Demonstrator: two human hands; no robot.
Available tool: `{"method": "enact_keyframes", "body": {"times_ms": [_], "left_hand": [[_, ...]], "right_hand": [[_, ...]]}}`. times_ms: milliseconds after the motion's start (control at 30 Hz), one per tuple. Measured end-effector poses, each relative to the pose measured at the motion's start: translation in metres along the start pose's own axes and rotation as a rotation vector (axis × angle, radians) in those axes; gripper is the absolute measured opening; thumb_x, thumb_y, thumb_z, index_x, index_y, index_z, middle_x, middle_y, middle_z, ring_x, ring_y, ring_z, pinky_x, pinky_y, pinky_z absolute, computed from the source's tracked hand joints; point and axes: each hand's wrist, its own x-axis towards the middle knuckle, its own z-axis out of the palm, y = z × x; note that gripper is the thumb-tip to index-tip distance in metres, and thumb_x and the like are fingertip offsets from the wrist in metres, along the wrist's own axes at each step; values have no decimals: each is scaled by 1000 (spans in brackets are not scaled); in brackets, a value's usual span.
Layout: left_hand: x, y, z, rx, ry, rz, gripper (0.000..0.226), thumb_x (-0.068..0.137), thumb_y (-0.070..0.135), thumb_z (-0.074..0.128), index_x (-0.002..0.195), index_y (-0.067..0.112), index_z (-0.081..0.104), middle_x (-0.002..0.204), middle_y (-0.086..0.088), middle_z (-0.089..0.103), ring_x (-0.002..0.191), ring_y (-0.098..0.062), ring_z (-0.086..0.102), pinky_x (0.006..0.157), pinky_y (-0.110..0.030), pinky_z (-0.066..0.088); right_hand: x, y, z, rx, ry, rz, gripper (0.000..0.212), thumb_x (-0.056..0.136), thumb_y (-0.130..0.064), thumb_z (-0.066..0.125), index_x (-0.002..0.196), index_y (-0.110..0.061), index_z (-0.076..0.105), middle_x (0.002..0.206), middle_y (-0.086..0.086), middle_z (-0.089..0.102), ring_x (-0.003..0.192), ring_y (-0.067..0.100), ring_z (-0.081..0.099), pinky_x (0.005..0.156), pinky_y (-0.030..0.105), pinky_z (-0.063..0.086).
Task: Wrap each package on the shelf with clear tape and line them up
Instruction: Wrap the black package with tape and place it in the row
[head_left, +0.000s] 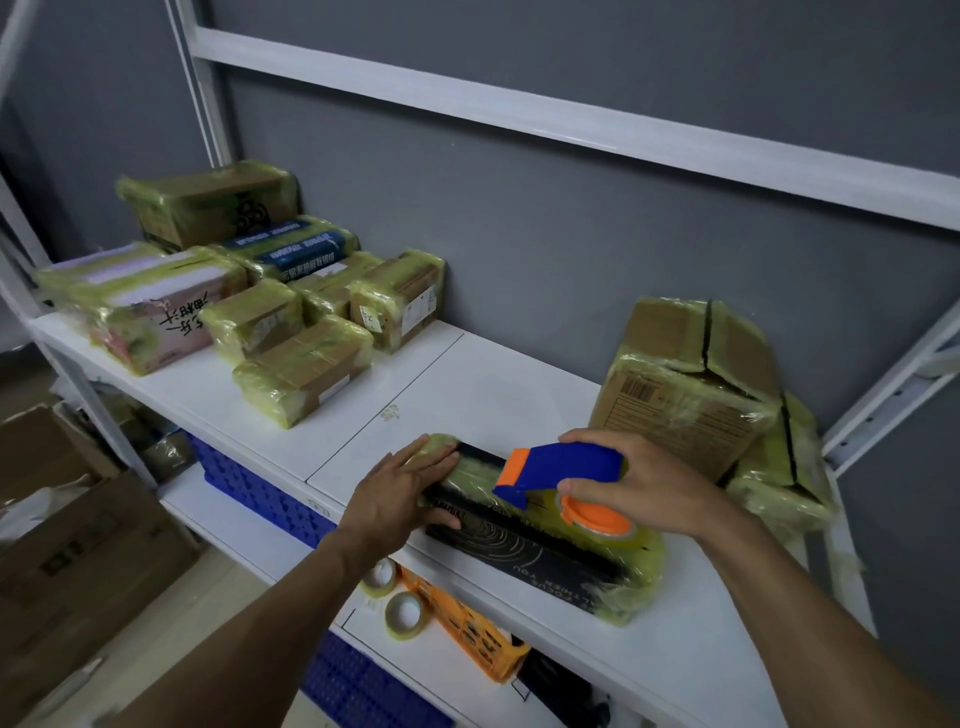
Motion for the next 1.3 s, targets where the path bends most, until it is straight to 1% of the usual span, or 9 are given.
{"method": "enact_keyframes", "body": {"times_ms": [133,233,333,533,667,800,933,1100,1300], "left_hand": [[3,-2,-5,218,-70,12,95,78,86,34,159,44,11,160,34,-5,155,-6,-6,121,-57,-11],[6,2,-11,311,-102,26,101,77,89,30,161,40,1,164,24,-6,155,-12,-12,112,-68,-23],[5,18,-8,271,-118,92,115,65,93,39,159,43,-7,161,23,-10,153,-15,-18,113,-68,-22],[3,35,13,183,-52,72,96,82,83,47,161,41,11,167,21,5,155,-10,-9,122,-39,-13],[3,33,11,153,-41,71,91,84,81,46,160,42,16,166,23,8,155,-8,-6,123,-40,-5],[4,28,6,178,-56,71,90,82,81,44,159,44,15,165,25,7,155,-7,-8,122,-41,-16],[6,26,4,262,-85,85,91,81,84,38,159,47,10,163,29,1,154,-6,-10,122,-43,-16],[4,23,-3,277,-94,81,90,83,82,41,159,48,8,164,30,1,154,-4,-11,123,-42,-13],[6,23,-5,263,-99,63,87,85,77,47,158,48,10,164,30,4,154,-5,-9,123,-43,-13]], "right_hand": [[3,1,10,-19,-5,18,50,64,-75,71,111,-63,58,121,-25,61,104,0,62,84,27,57],[7,0,10,-37,-8,29,55,65,-75,72,116,-59,59,119,-26,62,103,-1,62,81,24,55],[10,2,10,-36,-3,46,53,74,-68,77,122,-53,62,119,-25,62,103,1,62,82,26,56],[7,5,14,-6,13,37,59,70,-77,73,122,-52,61,117,-26,63,102,-2,63,74,18,52],[6,6,15,-15,35,41,54,73,-73,73,122,-53,61,118,-23,64,102,-1,63,76,19,53],[2,2,15,-2,14,41,48,70,-75,73,113,-59,60,117,-25,65,99,-8,63,75,16,54],[-1,2,12,5,36,43,50,71,-74,75,115,-54,65,109,-23,70,96,-3,67,83,30,60],[-7,-1,9,-9,11,32,45,70,-75,74,111,-61,63,106,-27,69,96,-4,67,85,33,61],[-14,-9,11,-3,27,45,43,67,-78,72,106,-63,62,101,-30,68,92,-5,66,80,28,60]]}}
